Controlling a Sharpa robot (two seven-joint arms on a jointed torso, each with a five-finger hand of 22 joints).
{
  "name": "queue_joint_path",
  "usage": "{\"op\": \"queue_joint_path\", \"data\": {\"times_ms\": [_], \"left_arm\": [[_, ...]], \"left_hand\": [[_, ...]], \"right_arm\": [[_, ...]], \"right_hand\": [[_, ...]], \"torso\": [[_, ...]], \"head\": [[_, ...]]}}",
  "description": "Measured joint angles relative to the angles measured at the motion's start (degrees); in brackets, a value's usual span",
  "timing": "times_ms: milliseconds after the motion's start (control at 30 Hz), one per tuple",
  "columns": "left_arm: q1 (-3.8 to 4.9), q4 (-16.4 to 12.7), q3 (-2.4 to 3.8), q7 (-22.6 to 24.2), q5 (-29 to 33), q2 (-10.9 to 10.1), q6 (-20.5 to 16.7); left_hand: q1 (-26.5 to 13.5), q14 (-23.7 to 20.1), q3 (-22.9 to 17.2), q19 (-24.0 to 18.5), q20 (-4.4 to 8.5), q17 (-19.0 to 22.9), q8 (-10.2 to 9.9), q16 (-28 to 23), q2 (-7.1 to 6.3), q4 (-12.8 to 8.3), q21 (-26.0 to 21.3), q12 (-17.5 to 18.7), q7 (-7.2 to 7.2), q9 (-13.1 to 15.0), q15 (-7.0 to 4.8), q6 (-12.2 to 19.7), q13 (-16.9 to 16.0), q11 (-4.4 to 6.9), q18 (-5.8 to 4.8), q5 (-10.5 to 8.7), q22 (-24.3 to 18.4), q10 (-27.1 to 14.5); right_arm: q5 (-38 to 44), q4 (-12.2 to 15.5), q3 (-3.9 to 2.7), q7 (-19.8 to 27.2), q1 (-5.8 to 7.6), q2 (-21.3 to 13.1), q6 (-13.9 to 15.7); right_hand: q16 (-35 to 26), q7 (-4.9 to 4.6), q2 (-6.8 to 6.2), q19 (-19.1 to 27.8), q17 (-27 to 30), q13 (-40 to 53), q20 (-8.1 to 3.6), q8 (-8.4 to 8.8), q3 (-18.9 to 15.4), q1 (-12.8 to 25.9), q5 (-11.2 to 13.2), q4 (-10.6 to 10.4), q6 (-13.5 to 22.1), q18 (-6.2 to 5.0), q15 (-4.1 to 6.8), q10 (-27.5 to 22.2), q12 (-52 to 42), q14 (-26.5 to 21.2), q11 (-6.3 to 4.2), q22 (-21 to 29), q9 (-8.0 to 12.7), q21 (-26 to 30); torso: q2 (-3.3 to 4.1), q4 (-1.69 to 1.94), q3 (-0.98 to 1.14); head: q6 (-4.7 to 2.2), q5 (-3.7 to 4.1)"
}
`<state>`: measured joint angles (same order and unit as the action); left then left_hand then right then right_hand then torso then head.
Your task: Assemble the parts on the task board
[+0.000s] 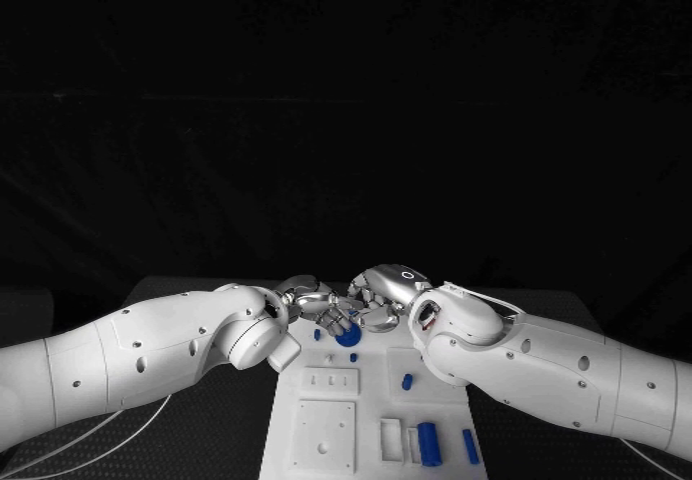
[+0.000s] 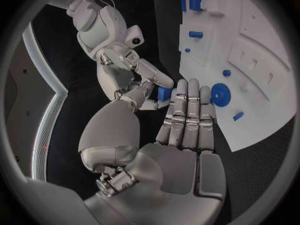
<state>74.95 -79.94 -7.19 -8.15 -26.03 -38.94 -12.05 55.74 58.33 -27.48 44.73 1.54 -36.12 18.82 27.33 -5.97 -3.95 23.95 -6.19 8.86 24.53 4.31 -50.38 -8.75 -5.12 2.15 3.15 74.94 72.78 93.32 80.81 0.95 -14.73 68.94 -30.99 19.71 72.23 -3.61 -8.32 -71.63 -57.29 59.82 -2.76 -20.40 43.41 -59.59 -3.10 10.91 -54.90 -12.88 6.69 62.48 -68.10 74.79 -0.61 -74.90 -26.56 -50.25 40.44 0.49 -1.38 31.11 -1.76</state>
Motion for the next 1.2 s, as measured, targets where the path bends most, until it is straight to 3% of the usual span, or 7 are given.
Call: {"op": "queue_joint_path", "data": {"times_ms": [133, 200, 367, 533, 800, 900, 1200], "left_arm": [[-0.01, 0.02, -0.02, -0.06, 0.14, 0.0, 0.03], [-0.01, 0.07, -0.02, -0.1, 0.22, 0.01, 0.03], [-0.02, 0.27, -0.04, -0.18, 0.35, 0.08, 0.03], [-0.03, 0.3, -0.04, -0.21, 0.42, 0.18, 0.07], [-0.02, 0.14, -0.03, -0.22, 0.49, 0.1, 0.2], [-0.02, 0.05, -0.01, -0.22, 0.49, -0.05, 0.26], [-0.02, -0.01, 0.01, -0.37, 0.44, -0.16, 0.68]], "left_hand": [[1.13, 0.0, 0.4, -0.09, 0.09, -0.09, 0.29, 0.22, 2.08, -1.42, 0.23, 0.0, -0.58, -0.01, 0.0, -0.59, -0.34, 0.32, -0.01, 0.0, 0.0, 0.32], [2.01, 0.0, 0.16, -0.21, 0.21, -0.16, 0.47, 0.22, 3.7, -2.55, 0.23, 0.0, -0.64, 0.0, 0.0, -1.26, -0.59, 0.56, -0.11, 1.42, 0.0, 1.12], [2.36, 0.32, -0.12, -0.21, 0.21, -0.3, 0.66, 0.62, 5.91, -4.64, 0.52, 0.0, -1.05, 0.1, -0.32, -2.09, -1.07, 0.86, -0.2, 4.11, -0.01, 1.74], [2.72, 0.54, -3.81, -0.21, 0.21, -0.32, 0.66, 0.88, 6.32, -4.66, 0.52, 0.0, -1.31, 0.01, -0.53, -2.95, -1.55, 1.14, -0.41, 1.89, -0.01, 2.58], [3.04, 0.96, -5.4, -0.18, 0.24, -0.64, 1.04, 1.56, 6.92, -5.17, 0.89, 0.0, -1.44, -0.17, -0.96, -4.04, -2.09, 1.66, -0.41, 1.99, -0.02, 3.56], [2.26, 1.58, -5.98, 0.43, 0.85, -1.09, 1.46, 2.74, 7.69, -5.44, 1.47, 0.0, -1.14, -0.15, -1.57, -4.34, -2.58, 2.05, -0.42, 3.38, -0.02, 4.8], [1.09, 1.98, -6.5, 0.93, 1.34, -1.72, 1.83, 4.18, 8.2, -5.96, 2.26, -0.23, -0.81, 0.67, -1.96, -4.69, -3.35, 2.57, -0.44, 4.0, -0.03, 6.04]], "right_arm": [[0.01, -0.03, 0.0, -0.06, 0.01, 0.07, -0.02], [0.01, -0.03, 0.02, -0.07, 0.02, 0.11, -0.04], [0.01, 0.08, 0.08, -0.15, 0.03, 0.14, -0.08], [0.01, 0.16, 0.12, -0.41, 0.03, 0.06, -0.15], [-0.01, -0.14, 0.2, -0.63, 0.01, 0.03, -0.59], [-0.03, -0.3, 0.19, -0.5, 0.01, 0.03, -0.64], [-0.08, -0.4, 0.23, -0.33, 0.0, -0.06, -0.65]], "right_hand": [[0.0, -0.05, 0.0, 0.0, 0.0, 0.0, 0.0, 0.0, 0.08, 0.0, 0.0, -0.08, 0.05, 0.0, 0.0, 0.0, 0.0, 0.0, 0.0, 0.0, 0.0, 0.0], [0.0, -0.05, 0.0, 0.0, 0.0, 0.0, 0.01, 0.0, 0.08, 0.0, 0.0, -0.08, 0.05, 0.0, 0.0, 0.0, 0.0, 0.0, 0.0, 0.0, 0.0, 0.0], [0.0, -0.11, 0.0, 0.0, 0.0, 0.0, 0.01, 0.17, 0.08, 0.0, 0.0, -0.08, 0.01, -0.01, -0.01, 0.0, 0.0, 0.0, 0.0, 0.0, 0.0, 0.0], [0.0, -0.13, 0.0, 0.0, 0.01, 0.0, 0.02, 0.18, 0.08, 0.0, 0.01, -0.08, 0.01, -0.01, -0.04, 0.0, 0.0, -0.04, 0.0, 0.0, 0.0, 0.0], [0.0, -0.13, -0.1, 0.0, 0.01, 0.0, 0.03, 0.0, 0.24, 0.1, 0.02, -0.25, -0.03, -0.01, 0.1, 0.0, 0.01, 0.12, 0.0, 0.0, 0.06, 0.0], [0.0, -0.05, -0.41, -0.01, 0.01, 0.0, 0.04, -0.04, 0.25, -0.04, 0.05, -0.26, -0.14, -0.01, 0.1, 0.0, 0.01, 0.12, 0.0, 0.0, 0.04, 0.0], [-0.24, -0.17, -2.42, -0.1, -0.02, -0.07, 0.12, -0.17, 0.46, 0.13, 0.05, -0.95, -0.61, -0.04, 0.1, 0.0, 0.01, 0.12, 0.0, 0.0, -0.07, 0.0]], "torso": [[0.0, 0.01, 0.03], [0.0, 0.03, 0.03], [0.03, 0.06, 0.07], [0.03, 0.03, 0.12], [0.03, -0.05, 0.12], [0.03, -0.06, 0.12], [0.04, 0.0, 0.12]], "head": [[-0.02, 0.05], [-0.02, 0.06], [0.09, -0.02], [0.16, -0.12], [0.25, -0.02], [0.25, 0.05], [0.3, 0.18]]}}
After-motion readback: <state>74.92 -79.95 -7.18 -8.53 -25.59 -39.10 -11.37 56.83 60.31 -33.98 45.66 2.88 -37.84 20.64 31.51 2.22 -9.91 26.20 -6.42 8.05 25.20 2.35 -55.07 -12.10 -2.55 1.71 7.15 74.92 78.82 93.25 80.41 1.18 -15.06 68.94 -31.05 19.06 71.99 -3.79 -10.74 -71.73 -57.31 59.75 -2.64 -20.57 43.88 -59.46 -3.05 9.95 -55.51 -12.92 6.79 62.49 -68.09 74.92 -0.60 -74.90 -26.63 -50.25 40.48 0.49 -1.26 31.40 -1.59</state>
